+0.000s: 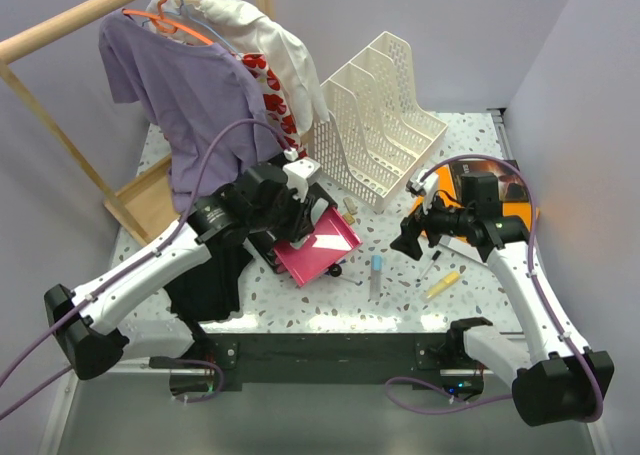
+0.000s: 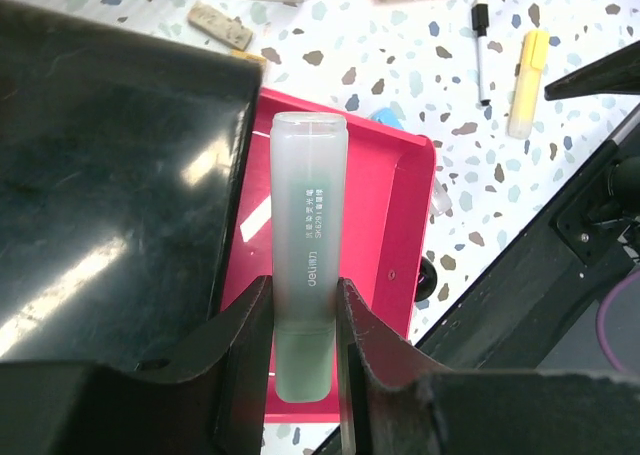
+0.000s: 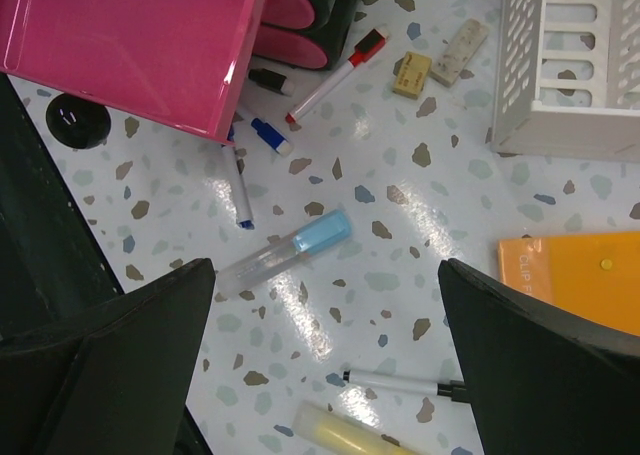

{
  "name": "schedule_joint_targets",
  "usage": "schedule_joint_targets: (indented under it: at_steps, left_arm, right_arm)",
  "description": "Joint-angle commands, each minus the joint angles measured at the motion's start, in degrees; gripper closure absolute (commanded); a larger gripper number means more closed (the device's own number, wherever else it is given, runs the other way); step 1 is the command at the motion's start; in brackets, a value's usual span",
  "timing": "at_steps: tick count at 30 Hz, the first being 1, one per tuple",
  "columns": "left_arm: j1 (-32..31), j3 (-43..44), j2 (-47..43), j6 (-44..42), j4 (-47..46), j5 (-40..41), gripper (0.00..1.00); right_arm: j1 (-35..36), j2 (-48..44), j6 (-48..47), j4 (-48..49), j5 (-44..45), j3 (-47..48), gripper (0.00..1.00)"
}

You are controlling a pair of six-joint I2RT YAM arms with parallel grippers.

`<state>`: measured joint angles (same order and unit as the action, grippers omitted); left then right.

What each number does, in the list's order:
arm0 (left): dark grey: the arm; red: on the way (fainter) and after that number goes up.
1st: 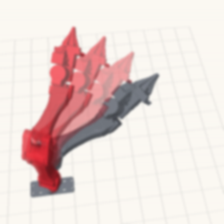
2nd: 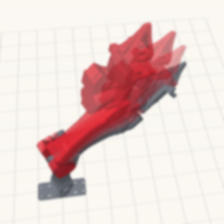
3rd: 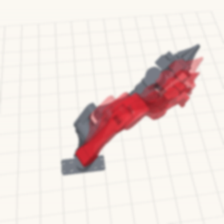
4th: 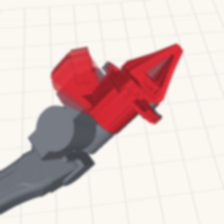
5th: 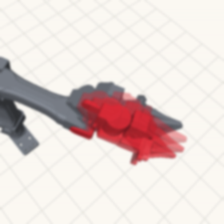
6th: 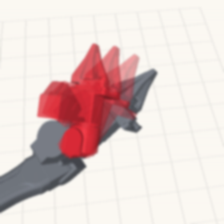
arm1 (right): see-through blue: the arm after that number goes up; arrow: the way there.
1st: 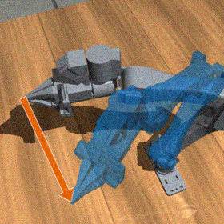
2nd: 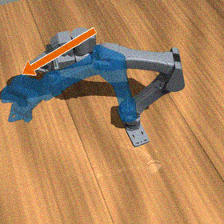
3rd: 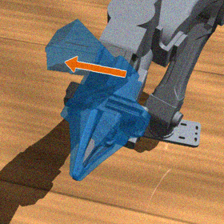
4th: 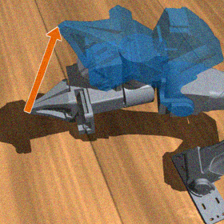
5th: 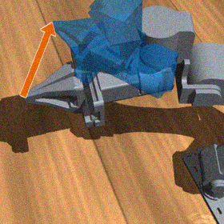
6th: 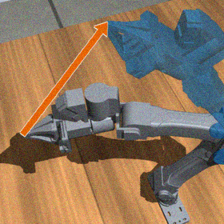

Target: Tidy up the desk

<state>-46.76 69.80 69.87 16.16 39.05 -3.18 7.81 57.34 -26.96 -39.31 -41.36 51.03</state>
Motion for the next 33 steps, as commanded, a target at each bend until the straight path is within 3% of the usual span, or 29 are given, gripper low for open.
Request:
schedule_joint_targets:
  at_steps: [1, 13, 14, 15, 19, 23, 28, 31, 33]
  left_arm:
    - [-1.05, 2.62, 0.97, -3.77, -3.36, -2.62, 0.87]
    - [-2.37, 1.65, 4.67, -5.09, -3.10, 0.63, 0.58]
    - [-2.37, 1.74, 4.49, -5.26, -3.01, 0.98, 0.54]
    - [-2.37, 1.83, 4.23, -5.70, -3.01, 1.33, 0.42]
    - [-2.37, 1.74, 1.69, -7.11, -3.71, 2.30, 0.32]
    - [-2.28, -0.35, -2.35, -8.69, -6.51, 3.00, 0.31]
    - [-2.19, -8.00, -13.58, -12.73, -14.15, 14.24, 0.19]
    - [-2.02, -15.29, -21.75, -13.79, -19.07, 18.90, 0.13]
    - [-2.02, -20.48, -27.29, -14.23, -20.85, 21.27, 0.09]
  right_arm:
    - [-0.26, -0.04, -1.25, 0.72, -0.74, -0.22, 0.01]
    - [-0.69, 0.58, -1.60, 0.81, -0.21, -0.57, 0.01]
    - [-0.78, 0.58, -1.86, 0.64, -0.21, -0.58, 0.01]
    - [-0.70, 0.67, -2.13, 0.46, -0.47, -0.66, 0.01]
    - [-0.69, 1.37, -5.20, -1.38, -3.10, -1.01, 0.01]
    - [-0.69, 3.21, -16.76, -8.47, -6.53, -0.40, 0.01]
    - [-0.61, 6.72, -21.99, -12.89, -1.37, 2.06, 0.01]
    - [-0.61, 9.97, -31.54, -19.91, 1.37, 3.55, 0.01]
    - [-0.61, 13.21, -46.54, -29.73, 4.70, 4.43, 0.01]
